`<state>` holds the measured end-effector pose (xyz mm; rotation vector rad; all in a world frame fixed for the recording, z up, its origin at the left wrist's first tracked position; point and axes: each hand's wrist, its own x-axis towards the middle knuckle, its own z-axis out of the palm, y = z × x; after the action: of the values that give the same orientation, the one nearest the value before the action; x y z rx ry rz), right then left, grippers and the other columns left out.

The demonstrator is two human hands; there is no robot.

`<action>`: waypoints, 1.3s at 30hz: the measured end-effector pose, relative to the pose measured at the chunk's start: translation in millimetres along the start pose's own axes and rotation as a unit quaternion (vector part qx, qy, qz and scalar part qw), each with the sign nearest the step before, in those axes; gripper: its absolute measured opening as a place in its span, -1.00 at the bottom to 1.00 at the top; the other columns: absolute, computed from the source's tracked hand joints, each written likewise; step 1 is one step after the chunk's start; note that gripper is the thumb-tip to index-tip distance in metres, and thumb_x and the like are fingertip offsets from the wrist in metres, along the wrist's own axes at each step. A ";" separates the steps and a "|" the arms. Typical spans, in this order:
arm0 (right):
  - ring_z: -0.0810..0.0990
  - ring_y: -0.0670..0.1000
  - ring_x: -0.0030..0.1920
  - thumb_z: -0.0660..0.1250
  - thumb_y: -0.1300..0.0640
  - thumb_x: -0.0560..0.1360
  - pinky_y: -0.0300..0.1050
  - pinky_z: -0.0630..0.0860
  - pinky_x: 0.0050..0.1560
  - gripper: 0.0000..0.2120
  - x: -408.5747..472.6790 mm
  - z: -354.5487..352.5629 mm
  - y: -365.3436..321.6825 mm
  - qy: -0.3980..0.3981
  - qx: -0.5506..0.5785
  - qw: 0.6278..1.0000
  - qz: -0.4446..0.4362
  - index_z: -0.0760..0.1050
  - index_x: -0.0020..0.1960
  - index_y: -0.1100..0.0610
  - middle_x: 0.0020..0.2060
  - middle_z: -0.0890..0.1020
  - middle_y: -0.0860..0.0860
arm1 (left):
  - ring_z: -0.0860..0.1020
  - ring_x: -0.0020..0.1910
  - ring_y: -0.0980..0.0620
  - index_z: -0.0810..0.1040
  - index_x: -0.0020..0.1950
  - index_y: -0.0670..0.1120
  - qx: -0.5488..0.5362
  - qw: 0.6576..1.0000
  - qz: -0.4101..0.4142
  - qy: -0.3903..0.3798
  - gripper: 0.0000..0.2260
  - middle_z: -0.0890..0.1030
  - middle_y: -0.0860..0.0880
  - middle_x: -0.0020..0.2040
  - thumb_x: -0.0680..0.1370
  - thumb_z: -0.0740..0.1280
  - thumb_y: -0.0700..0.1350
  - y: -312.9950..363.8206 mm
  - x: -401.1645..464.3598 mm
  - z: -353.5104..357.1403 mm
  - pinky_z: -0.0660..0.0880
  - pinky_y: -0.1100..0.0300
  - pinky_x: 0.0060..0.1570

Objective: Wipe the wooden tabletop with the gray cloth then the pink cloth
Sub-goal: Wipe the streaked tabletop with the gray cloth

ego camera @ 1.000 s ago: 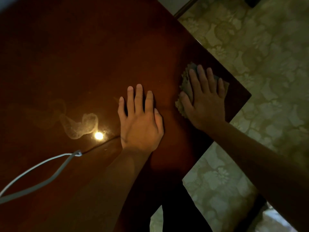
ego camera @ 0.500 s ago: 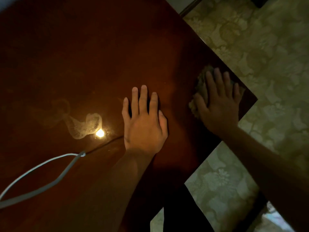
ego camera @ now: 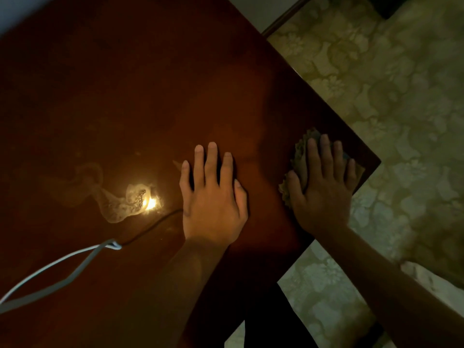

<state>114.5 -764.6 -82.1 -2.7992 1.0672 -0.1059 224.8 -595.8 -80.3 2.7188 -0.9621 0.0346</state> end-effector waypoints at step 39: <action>0.01 0.17 0.66 -0.01 -0.21 0.63 0.25 -0.11 0.61 -0.31 18.0 -0.4 -0.2 0.015 0.000 1.000 -0.006 0.12 0.65 0.13 0.65 0.13 0.13 | 0.14 0.60 -0.21 0.34 0.51 -0.15 -0.022 0.999 -0.007 -0.025 -0.54 0.28 -0.23 0.56 0.65 0.11 0.00 -0.1 0.3 -2.3 0.04 -0.20 0.55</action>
<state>127.9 -776.5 -81.5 -2.8133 1.0572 -0.1486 225.2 -595.4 -78.0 2.6981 -0.9475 -0.0575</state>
